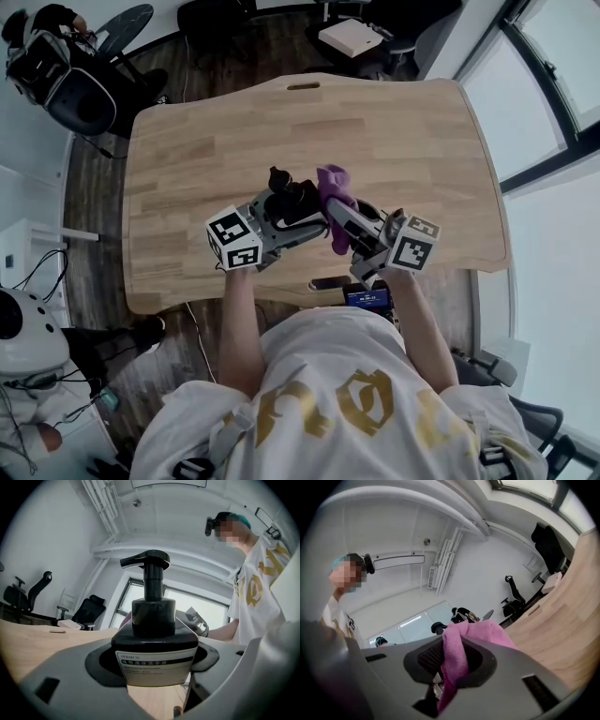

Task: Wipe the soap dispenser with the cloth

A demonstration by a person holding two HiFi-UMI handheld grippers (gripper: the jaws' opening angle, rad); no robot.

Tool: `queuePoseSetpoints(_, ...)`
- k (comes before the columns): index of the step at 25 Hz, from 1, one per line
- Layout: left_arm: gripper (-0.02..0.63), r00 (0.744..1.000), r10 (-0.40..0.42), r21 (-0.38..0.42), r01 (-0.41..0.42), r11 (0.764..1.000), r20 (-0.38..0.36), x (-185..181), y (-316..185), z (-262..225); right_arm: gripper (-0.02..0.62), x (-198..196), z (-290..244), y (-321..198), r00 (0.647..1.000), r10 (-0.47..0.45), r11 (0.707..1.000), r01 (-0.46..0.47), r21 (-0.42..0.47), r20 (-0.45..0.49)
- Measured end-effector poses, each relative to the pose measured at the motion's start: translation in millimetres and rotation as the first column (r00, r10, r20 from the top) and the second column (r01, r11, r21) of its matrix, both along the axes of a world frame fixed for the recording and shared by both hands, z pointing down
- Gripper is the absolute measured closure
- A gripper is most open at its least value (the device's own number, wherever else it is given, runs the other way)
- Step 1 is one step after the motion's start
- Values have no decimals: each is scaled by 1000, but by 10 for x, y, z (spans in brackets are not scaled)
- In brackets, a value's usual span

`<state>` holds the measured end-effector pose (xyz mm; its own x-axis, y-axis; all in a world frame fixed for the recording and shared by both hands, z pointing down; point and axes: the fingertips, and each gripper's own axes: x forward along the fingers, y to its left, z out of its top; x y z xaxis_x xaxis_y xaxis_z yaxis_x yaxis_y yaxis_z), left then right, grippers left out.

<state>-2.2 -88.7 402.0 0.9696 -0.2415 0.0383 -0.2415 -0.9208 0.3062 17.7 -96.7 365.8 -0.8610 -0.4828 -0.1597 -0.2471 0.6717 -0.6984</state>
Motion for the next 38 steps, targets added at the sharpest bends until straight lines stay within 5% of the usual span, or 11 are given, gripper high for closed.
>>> queuePoseSetpoints(12,250,972,-35,-6,38,999,233,44,-36,467,545,-122,110,66,992,-48,999,50,18,-119)
queuePoseSetpoints(16,250,955,-14,-7,17,1000,296,120,37,617,545,33,244,98,997,-63,998,62,-31,-36)
queuePoseSetpoints(20,250,953,25,-26,-17,1000,303,233,113,699,545,120,318,177,995,-104,993,104,-61,12)
queuePoseSetpoints(32,250,949,70,-30,-64,997,306,270,247,874,545,298,739,86,992,33,994,-44,-95,-118)
queuePoseSetpoints(38,250,957,16,-20,-10,1000,290,182,188,976,545,358,914,-21,968,97,989,-121,-91,-232)
